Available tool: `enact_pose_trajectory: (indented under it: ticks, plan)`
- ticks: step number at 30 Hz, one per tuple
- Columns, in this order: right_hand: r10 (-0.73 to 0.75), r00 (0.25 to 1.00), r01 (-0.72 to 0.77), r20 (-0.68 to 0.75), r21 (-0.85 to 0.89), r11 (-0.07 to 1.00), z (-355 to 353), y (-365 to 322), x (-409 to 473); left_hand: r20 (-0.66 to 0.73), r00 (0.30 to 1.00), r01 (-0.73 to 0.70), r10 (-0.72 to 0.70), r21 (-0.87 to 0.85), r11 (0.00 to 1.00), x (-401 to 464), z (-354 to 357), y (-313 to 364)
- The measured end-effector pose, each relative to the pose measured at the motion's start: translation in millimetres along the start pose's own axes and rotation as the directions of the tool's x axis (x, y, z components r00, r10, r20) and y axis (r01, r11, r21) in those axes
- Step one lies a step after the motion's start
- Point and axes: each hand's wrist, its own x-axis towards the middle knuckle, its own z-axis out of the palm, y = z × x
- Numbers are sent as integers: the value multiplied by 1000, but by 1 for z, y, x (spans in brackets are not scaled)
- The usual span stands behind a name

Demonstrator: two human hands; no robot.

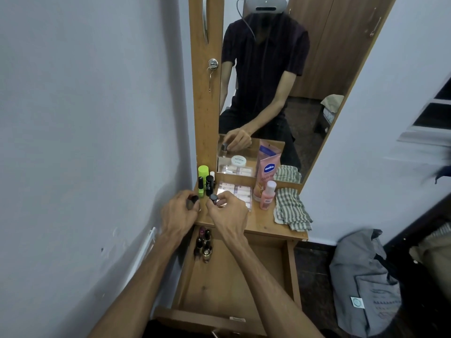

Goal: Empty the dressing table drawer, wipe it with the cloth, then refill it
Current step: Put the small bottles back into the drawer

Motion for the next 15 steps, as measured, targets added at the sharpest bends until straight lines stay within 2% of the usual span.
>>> enact_pose_trajectory:
  ticks: [6, 9, 15]
  plan:
    - [-5, 1000, 5, 16, -12, 1000, -12, 9, -25, -18, 997, -71, 70, -100, 992, -33, -13, -3]
    - [20, 997, -16, 81, -46, 999, -16, 19, -40, -26, 991, -133, 131, -142, 981, -53, -18, -4]
    - [99, 962, -68, 255, -130, 989, -25, 36, -70, 132, 978, -134, 159, -184, 974, -86, -18, -9]
